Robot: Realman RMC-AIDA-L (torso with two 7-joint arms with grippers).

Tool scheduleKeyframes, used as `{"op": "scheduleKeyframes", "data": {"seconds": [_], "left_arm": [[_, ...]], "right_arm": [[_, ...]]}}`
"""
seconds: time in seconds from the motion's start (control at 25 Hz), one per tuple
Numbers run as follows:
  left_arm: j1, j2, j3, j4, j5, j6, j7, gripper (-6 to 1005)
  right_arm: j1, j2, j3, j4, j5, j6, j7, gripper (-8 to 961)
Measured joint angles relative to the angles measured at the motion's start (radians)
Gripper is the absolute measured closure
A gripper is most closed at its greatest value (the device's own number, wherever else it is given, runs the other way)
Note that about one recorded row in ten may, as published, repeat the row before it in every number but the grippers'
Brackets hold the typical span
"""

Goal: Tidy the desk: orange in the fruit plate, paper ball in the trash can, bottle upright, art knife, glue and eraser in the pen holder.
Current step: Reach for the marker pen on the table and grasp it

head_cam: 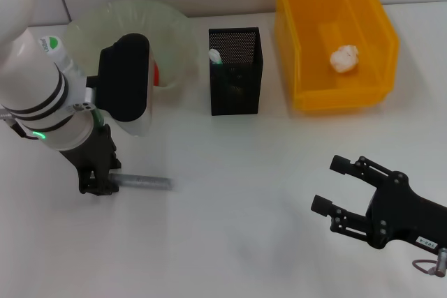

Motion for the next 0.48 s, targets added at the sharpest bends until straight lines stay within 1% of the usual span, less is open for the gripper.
{"op": "scheduleKeyframes", "data": {"seconds": [0.36,0.48], "left_arm": [[-0.012,0.000,-0.008,-0.034,0.000,-0.014,0.011,722],[-0.013,0.000,-0.012,-0.034,0.001,-0.015,0.011,754]], "right_arm": [[0.000,0.000,0.000,0.002,0.000,0.002,0.010,158],[0.000,0.000,0.000,0.002,0.000,0.002,0.012,159]]}}
